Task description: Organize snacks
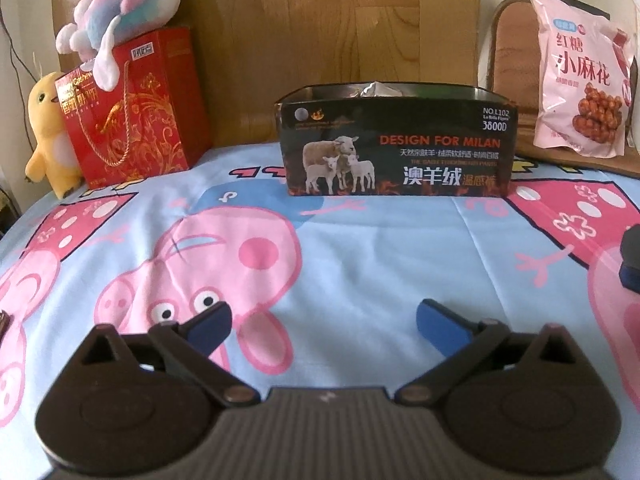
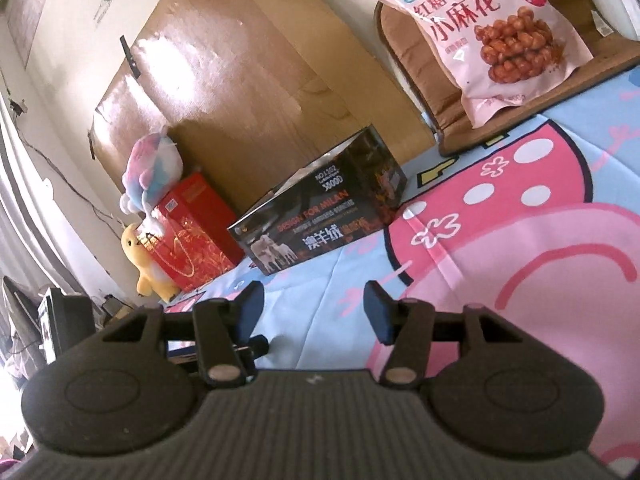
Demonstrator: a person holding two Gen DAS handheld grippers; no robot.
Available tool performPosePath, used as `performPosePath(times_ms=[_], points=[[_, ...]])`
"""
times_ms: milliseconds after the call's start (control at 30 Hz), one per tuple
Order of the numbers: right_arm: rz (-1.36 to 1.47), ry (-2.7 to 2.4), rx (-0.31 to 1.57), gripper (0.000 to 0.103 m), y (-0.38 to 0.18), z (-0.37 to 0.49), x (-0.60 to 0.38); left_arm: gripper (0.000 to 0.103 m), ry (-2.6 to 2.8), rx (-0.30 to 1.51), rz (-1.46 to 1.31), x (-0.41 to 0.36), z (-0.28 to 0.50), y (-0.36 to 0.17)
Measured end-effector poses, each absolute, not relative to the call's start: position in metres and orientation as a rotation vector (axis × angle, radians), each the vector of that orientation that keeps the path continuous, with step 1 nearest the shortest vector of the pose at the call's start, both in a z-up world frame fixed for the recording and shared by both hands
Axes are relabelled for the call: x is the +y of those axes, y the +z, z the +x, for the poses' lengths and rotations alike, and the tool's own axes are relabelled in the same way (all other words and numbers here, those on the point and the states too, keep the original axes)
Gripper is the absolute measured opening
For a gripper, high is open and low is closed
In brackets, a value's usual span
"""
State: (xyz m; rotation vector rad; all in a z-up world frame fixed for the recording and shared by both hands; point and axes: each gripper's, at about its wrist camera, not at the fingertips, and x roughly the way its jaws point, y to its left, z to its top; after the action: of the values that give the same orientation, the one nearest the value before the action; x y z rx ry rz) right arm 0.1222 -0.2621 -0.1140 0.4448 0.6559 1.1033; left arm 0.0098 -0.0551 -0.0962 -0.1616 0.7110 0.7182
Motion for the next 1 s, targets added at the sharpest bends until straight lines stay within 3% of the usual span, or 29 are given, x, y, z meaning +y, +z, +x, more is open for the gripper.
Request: performPosePath(times_ms=[267, 600, 700, 1000], points=[[0.415, 1.021, 0.620, 0.062, -0.111, 0.115, -0.261, 0.102, 0.673, 0.707, -0.239, -0.044, 0.005, -0.097], [0.109, 0.946, 0.537, 0.062, -0.106, 0.085, -0.225, 0.102, 0.583, 0.662, -0.275, -0.043, -0.008, -0.094], [0.010, 0.931, 0.522, 0.067, -0.106, 0.077, -0.215, 0.102, 0.555, 0.636, -0.298, -0.041, -0.014, -0.093], [-0.055, 0.793, 0.559, 0.067, -0.111, 0.078, -0.206, 0.102, 0.524, 0.585, -0.298, -0.045, -0.024, -0.089]])
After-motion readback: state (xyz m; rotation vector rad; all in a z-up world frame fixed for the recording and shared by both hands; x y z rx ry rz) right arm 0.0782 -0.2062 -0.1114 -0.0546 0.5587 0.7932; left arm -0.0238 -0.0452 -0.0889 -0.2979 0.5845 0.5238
